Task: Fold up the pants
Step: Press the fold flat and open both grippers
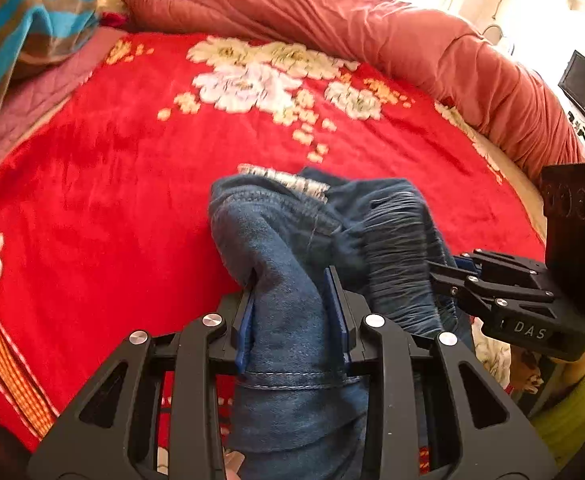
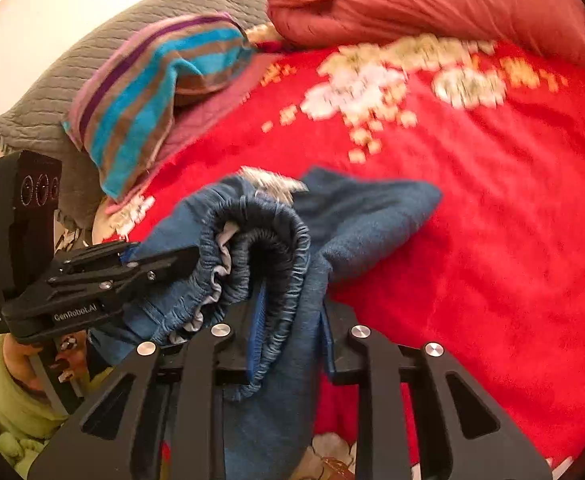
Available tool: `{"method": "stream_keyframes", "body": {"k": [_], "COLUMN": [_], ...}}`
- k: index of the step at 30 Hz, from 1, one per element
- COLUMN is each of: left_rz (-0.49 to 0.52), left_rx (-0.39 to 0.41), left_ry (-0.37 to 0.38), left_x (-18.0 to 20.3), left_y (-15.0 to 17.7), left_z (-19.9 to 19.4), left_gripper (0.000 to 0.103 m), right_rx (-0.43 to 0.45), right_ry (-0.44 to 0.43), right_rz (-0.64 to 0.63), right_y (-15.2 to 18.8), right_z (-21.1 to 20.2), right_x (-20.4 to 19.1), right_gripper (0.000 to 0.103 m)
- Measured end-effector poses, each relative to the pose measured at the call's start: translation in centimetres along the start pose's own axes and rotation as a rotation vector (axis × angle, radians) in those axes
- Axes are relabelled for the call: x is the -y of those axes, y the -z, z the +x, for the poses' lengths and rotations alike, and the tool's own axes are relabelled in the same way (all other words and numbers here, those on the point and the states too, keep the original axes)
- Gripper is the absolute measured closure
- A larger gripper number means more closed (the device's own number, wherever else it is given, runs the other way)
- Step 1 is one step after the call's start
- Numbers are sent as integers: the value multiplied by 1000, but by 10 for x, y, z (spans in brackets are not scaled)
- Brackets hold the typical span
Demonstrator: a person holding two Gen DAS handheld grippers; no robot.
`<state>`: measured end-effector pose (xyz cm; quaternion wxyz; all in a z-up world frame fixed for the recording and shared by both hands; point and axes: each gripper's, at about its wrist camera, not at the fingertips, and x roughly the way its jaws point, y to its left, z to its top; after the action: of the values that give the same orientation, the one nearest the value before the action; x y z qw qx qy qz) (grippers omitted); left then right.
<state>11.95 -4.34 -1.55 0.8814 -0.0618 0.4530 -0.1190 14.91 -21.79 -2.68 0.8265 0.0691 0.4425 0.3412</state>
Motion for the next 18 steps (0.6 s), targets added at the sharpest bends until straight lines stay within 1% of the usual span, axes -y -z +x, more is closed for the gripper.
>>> {"method": "stream_keyframes", "body": {"k": [5,9,14,17,18], "left_rz": [12,10,-6,-12,-13], "left_rx": [40,71,70,62,58], "left_ry": [-22,-36,-47,-54,-54], "left_x": [3,0,-9,-14,-15], "left_y": [-22,-35,-39,-38,-38], "left_z": [0,3,12,18,19], "left_gripper": [80,80,80,80,79], "right_rx": [32,53,43,33,30], "right_ry": [19,52,83,116,141], "right_rz": [-44,-73,-75,-71,-82], "right_y": [-23,-40,-46,-44,-42], "right_z": [-2,0,10,15,17], "right_x": [-1,1,8,12,12], "right_gripper": [81,81,81,79,79]}}
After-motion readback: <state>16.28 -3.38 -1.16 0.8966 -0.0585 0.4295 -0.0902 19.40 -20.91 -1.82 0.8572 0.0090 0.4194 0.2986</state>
